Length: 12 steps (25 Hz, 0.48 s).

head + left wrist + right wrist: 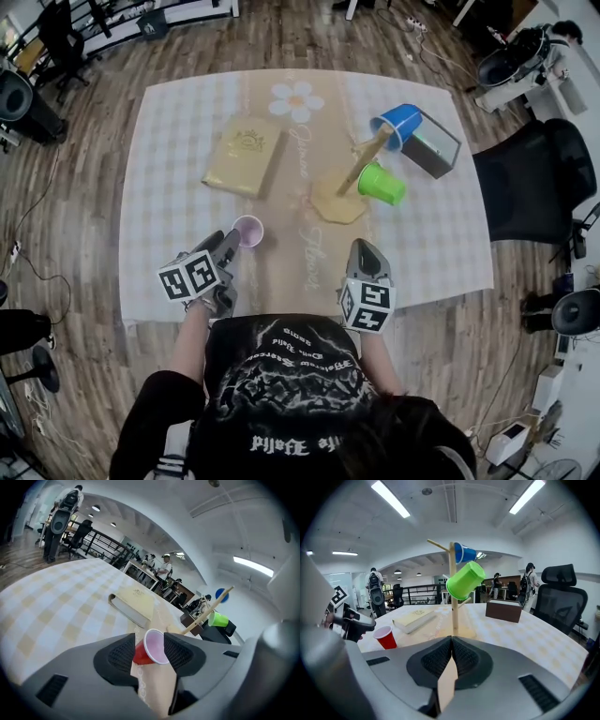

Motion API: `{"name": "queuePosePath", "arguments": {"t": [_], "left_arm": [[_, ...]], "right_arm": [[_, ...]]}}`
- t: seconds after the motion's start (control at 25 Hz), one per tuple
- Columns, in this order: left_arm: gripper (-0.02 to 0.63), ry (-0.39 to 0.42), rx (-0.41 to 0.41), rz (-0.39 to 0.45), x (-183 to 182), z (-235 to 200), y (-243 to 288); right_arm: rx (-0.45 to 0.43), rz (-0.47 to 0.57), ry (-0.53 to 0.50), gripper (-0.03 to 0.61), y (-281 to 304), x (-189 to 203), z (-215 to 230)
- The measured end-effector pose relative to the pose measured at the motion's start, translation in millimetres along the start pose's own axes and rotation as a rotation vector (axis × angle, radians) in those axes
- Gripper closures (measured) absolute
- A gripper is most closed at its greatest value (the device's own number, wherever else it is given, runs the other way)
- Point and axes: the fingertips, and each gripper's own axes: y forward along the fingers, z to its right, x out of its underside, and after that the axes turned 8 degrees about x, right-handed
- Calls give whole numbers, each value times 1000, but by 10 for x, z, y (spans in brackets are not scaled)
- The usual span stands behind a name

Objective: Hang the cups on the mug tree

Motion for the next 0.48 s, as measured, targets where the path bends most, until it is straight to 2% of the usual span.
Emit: {"name": "queuePosePath", "arguments": {"t": [0.2,0.32,0.48], "left_arm": [[436,-147,-2,-48,38,-78,182],[451,-147,-31,-97,130,-96,238],[517,-159,-78,-92,151,-148,221]], "right_arm": [[41,-107,51,571,-74,471,141],[47,-143,73,571,-116,642,153],[48,-153,86,571,-113,669,170]]}}
